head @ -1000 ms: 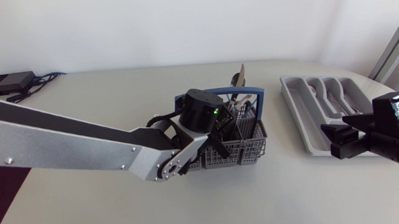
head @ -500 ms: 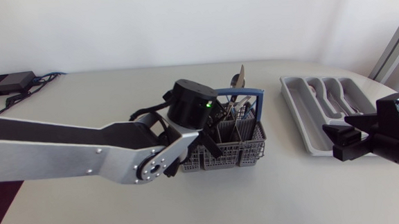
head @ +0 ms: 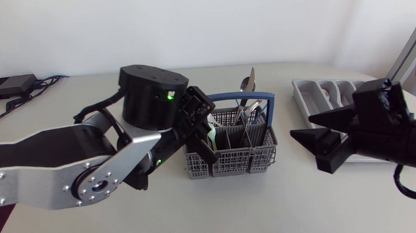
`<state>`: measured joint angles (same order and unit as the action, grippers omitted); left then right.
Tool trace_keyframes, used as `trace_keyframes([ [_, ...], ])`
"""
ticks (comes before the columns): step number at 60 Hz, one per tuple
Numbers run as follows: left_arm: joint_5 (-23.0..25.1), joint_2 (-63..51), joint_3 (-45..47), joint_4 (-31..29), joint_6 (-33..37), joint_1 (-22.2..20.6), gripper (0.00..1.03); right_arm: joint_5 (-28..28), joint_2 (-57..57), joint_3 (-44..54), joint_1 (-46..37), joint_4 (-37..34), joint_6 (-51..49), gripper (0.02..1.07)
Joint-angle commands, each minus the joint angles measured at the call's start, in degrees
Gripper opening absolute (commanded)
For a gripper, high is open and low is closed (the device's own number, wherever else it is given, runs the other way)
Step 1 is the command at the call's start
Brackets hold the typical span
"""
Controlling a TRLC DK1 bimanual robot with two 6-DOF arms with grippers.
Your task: Sort the cutlery from the basket into the organizer compartments.
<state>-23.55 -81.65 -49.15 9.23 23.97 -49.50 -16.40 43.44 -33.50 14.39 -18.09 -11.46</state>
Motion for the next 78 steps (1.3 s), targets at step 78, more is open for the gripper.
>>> trace_keyframes([
  [78,21.09,1.31,7.57,-0.97,-4.98,13.46,0.21,8.32,46.47,-18.01,20.32,22.74,12.17,0.75],
])
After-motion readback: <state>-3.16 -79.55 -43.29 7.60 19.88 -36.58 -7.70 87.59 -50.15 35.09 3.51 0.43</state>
